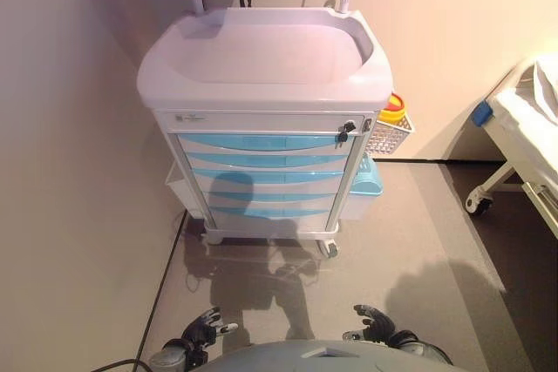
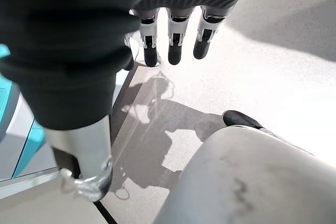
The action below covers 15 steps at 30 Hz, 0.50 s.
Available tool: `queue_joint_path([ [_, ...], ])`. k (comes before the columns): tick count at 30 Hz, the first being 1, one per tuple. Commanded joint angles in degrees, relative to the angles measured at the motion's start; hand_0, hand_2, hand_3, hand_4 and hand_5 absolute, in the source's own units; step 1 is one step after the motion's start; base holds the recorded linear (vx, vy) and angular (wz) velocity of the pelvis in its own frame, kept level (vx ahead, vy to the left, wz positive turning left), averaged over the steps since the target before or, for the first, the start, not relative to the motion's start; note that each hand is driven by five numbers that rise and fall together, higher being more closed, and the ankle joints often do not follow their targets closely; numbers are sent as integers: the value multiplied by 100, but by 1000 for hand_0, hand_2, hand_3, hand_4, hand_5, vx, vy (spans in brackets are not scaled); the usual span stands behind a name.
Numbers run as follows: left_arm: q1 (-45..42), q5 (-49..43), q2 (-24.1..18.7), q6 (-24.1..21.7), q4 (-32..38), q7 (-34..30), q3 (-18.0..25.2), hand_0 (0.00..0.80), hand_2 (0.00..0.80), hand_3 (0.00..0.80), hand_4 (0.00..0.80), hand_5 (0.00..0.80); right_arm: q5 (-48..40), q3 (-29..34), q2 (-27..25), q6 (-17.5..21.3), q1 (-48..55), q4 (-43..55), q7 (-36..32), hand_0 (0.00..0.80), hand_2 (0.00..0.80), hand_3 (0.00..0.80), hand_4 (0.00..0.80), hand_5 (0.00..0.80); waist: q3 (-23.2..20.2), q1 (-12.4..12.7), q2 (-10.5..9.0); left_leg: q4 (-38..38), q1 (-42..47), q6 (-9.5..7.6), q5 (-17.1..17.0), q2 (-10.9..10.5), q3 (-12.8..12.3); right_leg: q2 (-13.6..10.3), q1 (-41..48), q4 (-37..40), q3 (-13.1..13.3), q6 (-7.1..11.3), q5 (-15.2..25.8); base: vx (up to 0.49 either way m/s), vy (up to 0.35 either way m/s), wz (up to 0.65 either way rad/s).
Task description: Open the drawer and pick up the medicine
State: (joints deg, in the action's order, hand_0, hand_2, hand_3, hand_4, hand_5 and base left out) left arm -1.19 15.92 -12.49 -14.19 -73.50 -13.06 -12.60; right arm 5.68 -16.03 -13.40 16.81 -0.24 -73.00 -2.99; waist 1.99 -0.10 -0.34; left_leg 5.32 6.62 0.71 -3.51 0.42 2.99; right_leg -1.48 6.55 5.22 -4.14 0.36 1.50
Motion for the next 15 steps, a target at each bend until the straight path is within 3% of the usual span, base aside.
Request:
queue_joint_path([
  [1, 354, 272, 264, -285, -311, -50, 89, 0, 0, 0, 0, 0, -22, -87, 180, 235, -253, -172, 33, 0, 0, 0, 0, 0, 224, 47, -157, -42, 69, -170, 425, -210, -294, -235, -74, -222, -139, 337, 117, 61, 16, -1],
  [8, 443, 858, 237, -373, -186, -341, 225, 0, 0, 0, 0, 0, -121, -43, 141, 233, -227, -94, 126, 0, 0, 0, 0, 0, 429, -24, -157, -395, -117, -251, 562, -256, -323, -270, -301, -563, 16, 300, 14, 79, 33, -2],
  [15, 1166, 2167, 172, -737, 260, -751, 248, 0, 0, 0, 0, 0, -471, -130, -40, 331, -579, 172, 258, 0, 0, 0, 0, 0, 1066, -183, -167, -1316, -974, -414, 767, -330, -430, -286, -1244, -1474, 293, 226, -137, -53, 53, -15],
])
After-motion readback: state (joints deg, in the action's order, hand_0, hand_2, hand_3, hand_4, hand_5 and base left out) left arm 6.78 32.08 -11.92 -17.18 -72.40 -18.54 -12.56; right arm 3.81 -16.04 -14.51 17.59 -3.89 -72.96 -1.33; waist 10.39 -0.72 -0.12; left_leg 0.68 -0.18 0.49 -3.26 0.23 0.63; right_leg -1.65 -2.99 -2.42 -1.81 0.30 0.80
